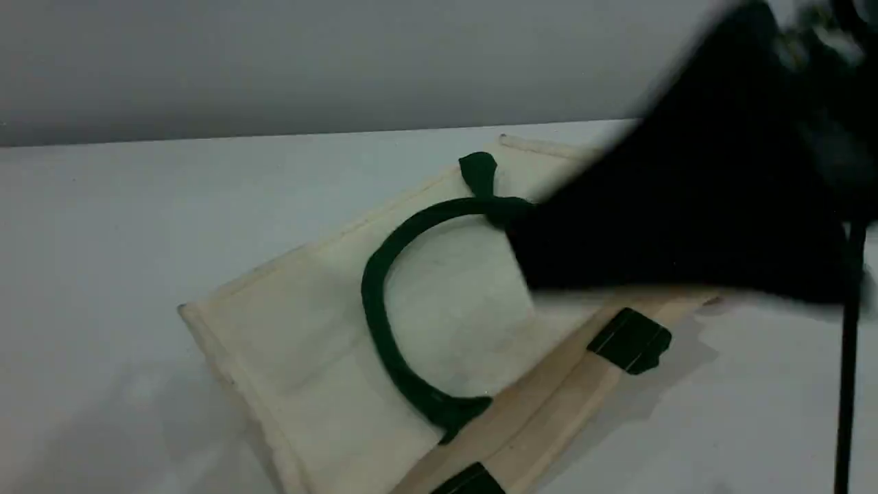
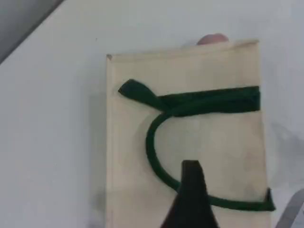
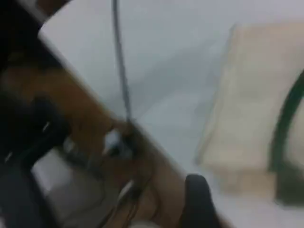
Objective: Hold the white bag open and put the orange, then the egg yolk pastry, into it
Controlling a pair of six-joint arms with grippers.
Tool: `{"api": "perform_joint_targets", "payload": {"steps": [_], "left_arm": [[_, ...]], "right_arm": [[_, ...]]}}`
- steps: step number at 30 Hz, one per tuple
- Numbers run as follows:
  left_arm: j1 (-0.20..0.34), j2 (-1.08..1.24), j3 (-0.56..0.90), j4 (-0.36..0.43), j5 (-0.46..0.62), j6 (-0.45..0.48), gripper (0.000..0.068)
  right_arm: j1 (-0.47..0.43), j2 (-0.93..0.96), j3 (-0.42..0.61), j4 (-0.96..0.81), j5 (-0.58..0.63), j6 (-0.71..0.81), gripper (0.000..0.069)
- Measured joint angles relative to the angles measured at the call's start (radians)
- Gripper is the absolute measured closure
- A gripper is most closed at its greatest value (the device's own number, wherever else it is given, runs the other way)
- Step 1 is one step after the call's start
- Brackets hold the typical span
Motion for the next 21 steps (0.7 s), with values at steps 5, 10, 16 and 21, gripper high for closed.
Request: {"api": "perform_joint_targets", "payload": {"steps": [5,10,16,21], "left_arm": [[0.0,-0.091,0.097,-0.06,0.0,0.034,0.0171],[0.0,-0.185,0.185,-0.078,0.0,0.048,0.0169],[0.0,-0.302,0.252,-0.161,-0.001,0.012,0.0169],[0.0,-0.41,0.352,-0.148,-0.001,-0.056,0.0169]], "right_arm": [[0.0,-0.054,-0.064,-0.343,0.272,0.332,0.0242],[0.0,-0.154,-0.167,-0.669,0.561,0.614,0.0257],[0.0,-0.361,-0.176,-1.043,0.756,0.884,0.0261],[0.0,-0.614,-0.174,-1.163,0.739,0.96,0.0261]]}}
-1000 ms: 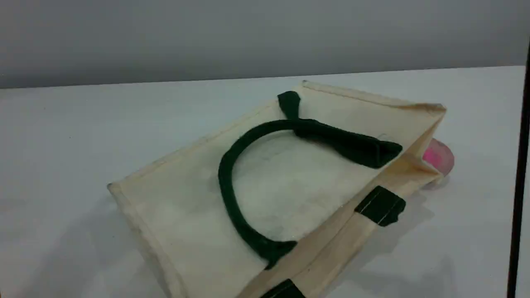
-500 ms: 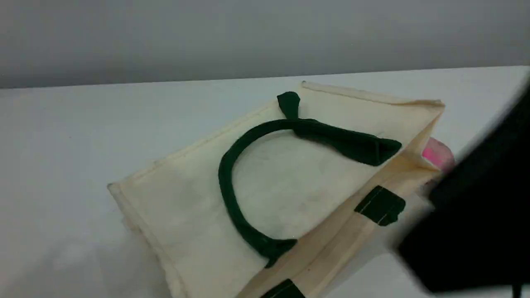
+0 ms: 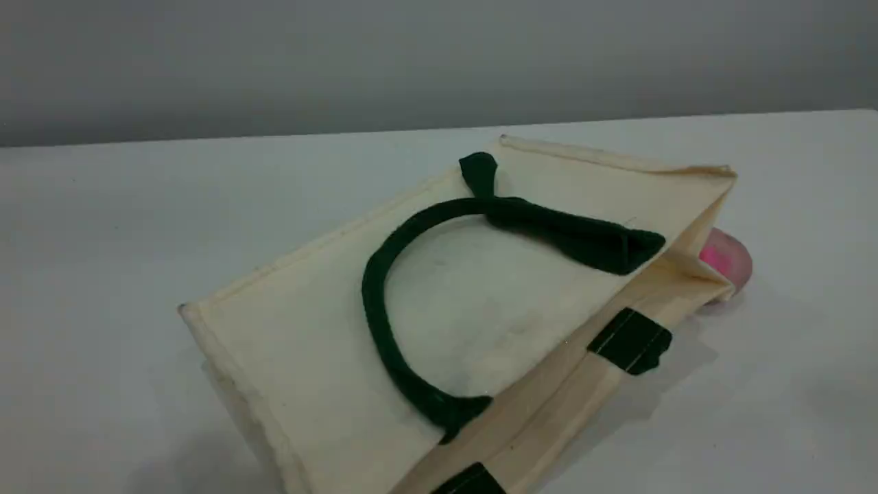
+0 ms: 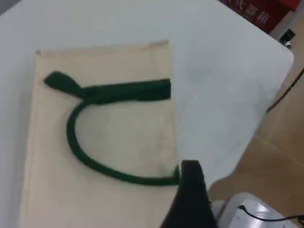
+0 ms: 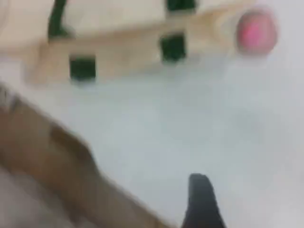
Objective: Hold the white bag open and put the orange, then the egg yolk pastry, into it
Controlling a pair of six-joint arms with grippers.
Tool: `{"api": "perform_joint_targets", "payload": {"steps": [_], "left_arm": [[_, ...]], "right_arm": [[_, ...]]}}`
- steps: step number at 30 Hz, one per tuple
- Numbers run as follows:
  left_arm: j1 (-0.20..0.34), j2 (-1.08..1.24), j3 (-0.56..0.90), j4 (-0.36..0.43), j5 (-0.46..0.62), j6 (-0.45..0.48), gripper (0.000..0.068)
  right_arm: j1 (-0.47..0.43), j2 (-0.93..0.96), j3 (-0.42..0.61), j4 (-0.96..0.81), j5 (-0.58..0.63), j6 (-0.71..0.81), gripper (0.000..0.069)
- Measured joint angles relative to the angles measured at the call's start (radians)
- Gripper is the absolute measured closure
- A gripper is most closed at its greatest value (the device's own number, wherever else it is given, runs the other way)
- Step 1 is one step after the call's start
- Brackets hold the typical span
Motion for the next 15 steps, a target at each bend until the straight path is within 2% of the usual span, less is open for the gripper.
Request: {"api": "perform_joint_targets", "payload": {"steps": [5,9,13,15], "left_arm": [[0.0,-0.13,0.119,-0.005,0.0,-0.058,0.0169],[0.0,-0.263,0.223,0.001,0.0,-0.095,0.0178],[0.0,-0.416,0.329,0.02,-0.04,-0.132,0.0192],[0.0,-0.498,0.378,0.055,-0.056,-0.165,0.0199]], "right_arm": [[0.0,-0.246,0.045,0.056,-0.016,-0.07,0.0261],[0.0,-0.403,0.137,0.059,-0.051,-0.069,0.0261],[0.0,-0.446,0.185,0.08,-0.108,-0.069,0.0261],[0.0,-0.446,0.2,0.054,-0.138,-0.075,0.0261]]}}
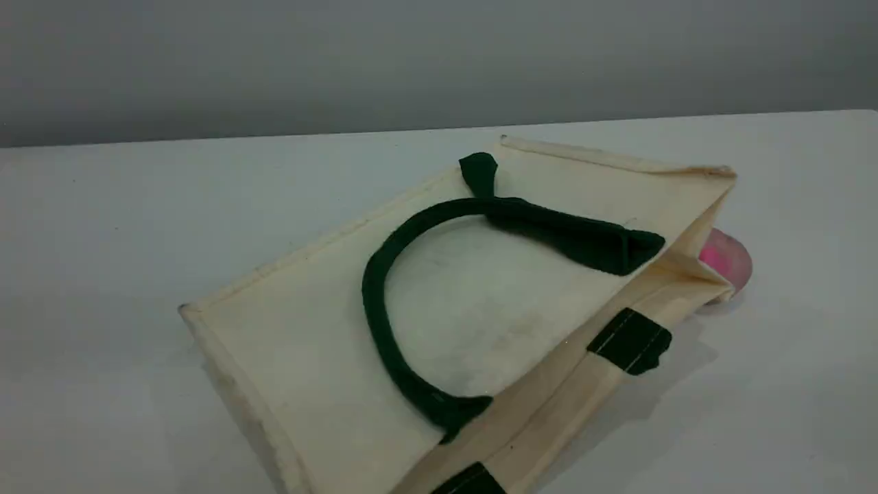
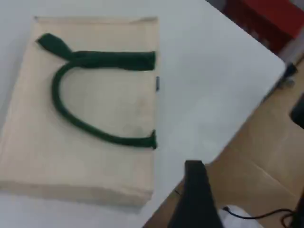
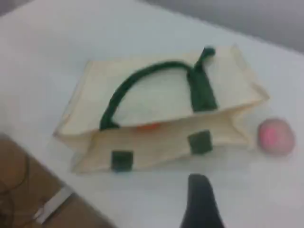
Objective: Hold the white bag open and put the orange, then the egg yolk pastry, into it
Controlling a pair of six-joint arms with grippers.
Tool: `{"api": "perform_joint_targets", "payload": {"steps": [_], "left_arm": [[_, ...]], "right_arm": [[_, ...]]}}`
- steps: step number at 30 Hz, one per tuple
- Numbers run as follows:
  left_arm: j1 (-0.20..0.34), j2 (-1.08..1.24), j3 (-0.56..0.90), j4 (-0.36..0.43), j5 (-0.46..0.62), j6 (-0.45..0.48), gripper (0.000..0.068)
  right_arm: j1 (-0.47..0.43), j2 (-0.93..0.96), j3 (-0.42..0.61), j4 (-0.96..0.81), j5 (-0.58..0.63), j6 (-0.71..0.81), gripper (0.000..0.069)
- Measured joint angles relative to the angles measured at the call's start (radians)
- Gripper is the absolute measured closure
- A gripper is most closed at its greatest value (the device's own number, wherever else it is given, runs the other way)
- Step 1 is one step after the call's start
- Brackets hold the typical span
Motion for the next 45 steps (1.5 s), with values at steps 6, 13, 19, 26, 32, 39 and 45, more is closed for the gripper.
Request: {"api": "perform_joint_targets", "payload": {"steps": [6,13,19,26,32,39,45], "left_arm": [[0.0,-0.236,0.145,0.118,0.009,-0.105,0.0206],[0.0,-0.493,0.235,0.306,0.061,-0.199,0.0209],[0.001,-0.609,0.28,0.39,0.058,-0.229,0.0209],[0.001,-0.607,0.428,0.397,-0.029,-0.225,0.0209],[0.001,-0.607,0.458,0.469,-0.077,-0.221,0.0209],[0.001,-0.607,0.458,0.471,-0.079,-0.221,0.0209],[0.038,-0.607,0.458,0.467,-0.079,-0.221,0.0209]], "right_arm": [[0.0,0.002,0.011,-0.009,0.0,0.0,0.0261],[0.0,0.002,0.011,-0.009,0.0,0.0,0.0261],[-0.022,0.002,0.01,-0.009,0.001,0.0,0.0261],[-0.29,0.002,0.01,-0.008,0.002,0.0,0.0261],[-0.581,0.002,0.01,-0.008,0.002,0.0,0.0261],[-0.861,0.002,0.01,-0.008,0.002,0.0,0.0261],[-0.887,0.002,0.01,-0.009,0.002,0.0,0.0261]]}}
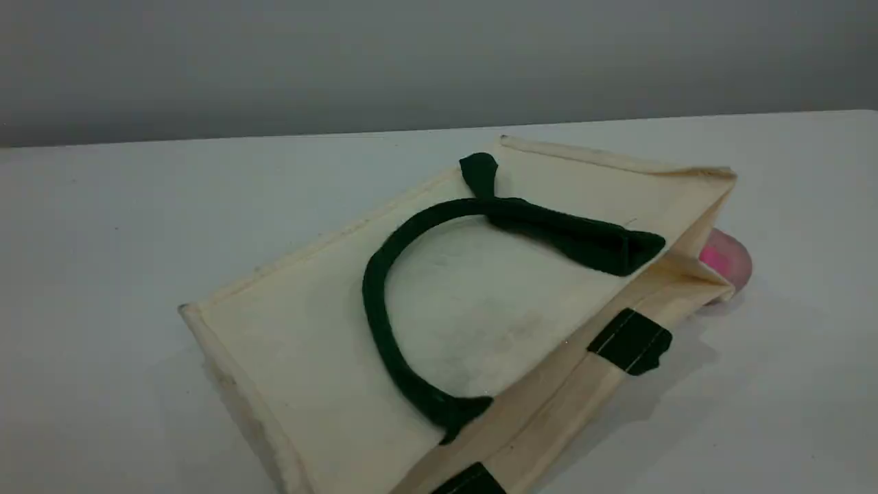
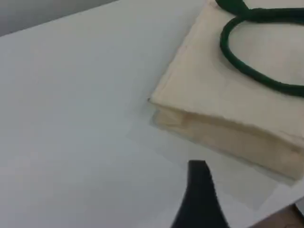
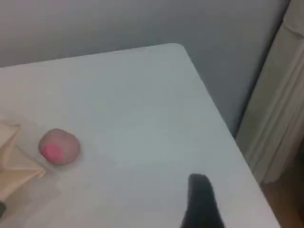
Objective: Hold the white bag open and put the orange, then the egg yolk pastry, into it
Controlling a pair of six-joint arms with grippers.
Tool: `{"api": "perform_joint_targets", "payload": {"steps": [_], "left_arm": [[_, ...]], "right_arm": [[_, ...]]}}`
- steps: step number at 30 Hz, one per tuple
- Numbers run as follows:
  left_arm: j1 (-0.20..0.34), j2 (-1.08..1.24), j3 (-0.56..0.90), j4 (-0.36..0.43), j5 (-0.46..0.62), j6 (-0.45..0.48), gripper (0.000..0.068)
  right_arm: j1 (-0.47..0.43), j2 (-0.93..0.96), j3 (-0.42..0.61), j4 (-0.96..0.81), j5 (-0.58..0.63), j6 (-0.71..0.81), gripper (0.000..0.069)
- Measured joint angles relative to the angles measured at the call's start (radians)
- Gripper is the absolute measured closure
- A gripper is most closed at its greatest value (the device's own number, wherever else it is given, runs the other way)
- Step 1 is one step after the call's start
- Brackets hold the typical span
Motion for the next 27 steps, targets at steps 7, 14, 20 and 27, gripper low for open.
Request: {"api": "perform_joint_targets", "payload": {"steps": [7,14,20,27], "left_arm": [[0.235,0.0,0.0,0.001,0.0,0.0,0.0209],[0.374,0.0,0.0,0.001,0.0,0.0,0.0209],[0.374,0.0,0.0,0.001,0.0,0.0,0.0209],[0.373,0.0,0.0,0.001,0.0,0.0,0.0209]], "right_arm": [[0.0,0.0,0.0,0.0,0.0,0.0,0.0261],[0.001,0.0,0.0,0.0,0.0,0.0,0.0261],[0.001,0.0,0.0,0.0,0.0,0.0,0.0261],[0.001,0.0,0.0,0.0,0.0,0.0,0.0261]]}}
